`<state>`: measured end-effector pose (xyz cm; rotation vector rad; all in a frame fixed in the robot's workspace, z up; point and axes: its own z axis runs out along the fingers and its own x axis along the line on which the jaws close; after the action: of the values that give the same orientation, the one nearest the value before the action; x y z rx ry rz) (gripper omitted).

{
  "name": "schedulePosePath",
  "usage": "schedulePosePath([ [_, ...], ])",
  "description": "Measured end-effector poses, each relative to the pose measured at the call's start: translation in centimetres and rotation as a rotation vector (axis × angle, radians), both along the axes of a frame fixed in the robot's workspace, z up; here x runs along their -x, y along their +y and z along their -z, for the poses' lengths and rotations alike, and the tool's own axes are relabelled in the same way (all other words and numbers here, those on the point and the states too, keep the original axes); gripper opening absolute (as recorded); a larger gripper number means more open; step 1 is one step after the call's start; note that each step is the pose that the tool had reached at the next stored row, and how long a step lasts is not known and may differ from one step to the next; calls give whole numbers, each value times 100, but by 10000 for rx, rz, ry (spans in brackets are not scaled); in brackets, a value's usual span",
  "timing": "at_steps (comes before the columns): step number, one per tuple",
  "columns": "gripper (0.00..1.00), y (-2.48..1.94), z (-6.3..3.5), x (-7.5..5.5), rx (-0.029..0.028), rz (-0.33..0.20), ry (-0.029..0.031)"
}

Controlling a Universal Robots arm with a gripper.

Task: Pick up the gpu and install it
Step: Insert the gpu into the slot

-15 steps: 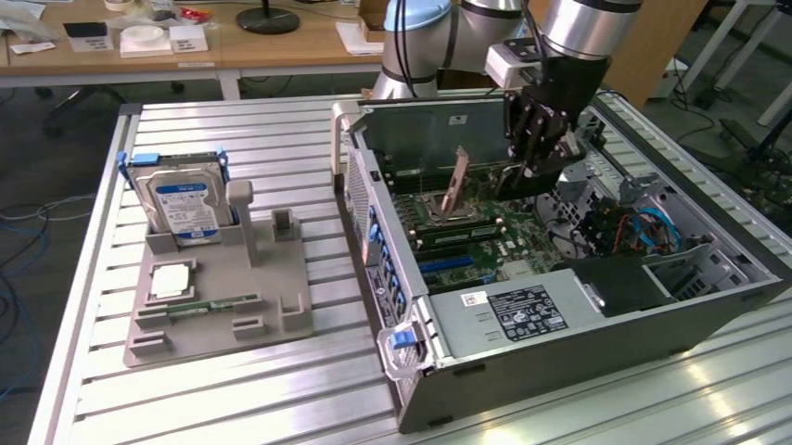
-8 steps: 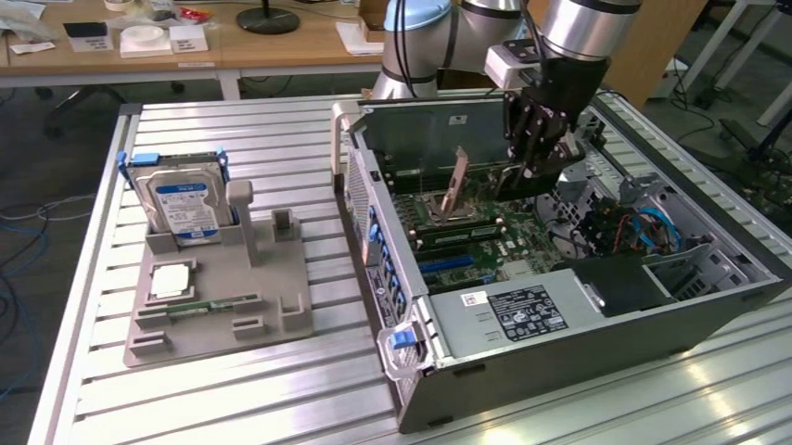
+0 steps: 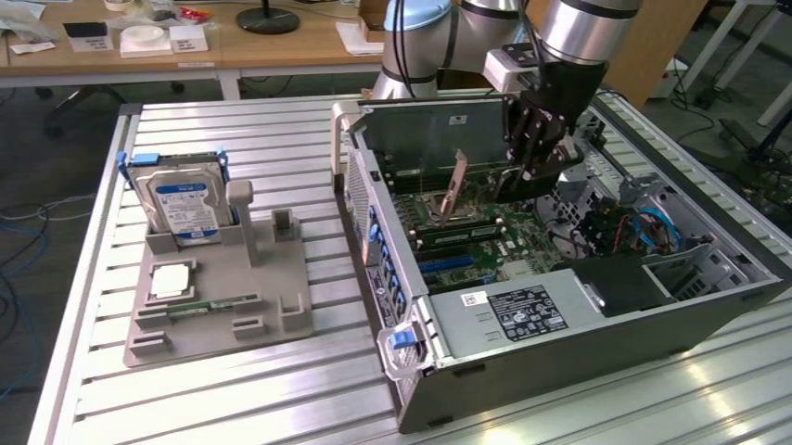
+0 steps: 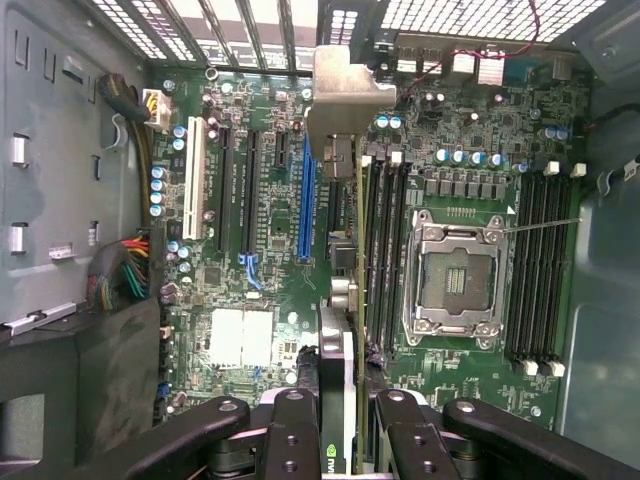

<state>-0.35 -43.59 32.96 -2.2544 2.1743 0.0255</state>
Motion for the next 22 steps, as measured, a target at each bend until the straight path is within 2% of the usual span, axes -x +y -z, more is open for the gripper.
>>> schedulePosePath([
  [22,27,0,77,5,0,0,-4],
])
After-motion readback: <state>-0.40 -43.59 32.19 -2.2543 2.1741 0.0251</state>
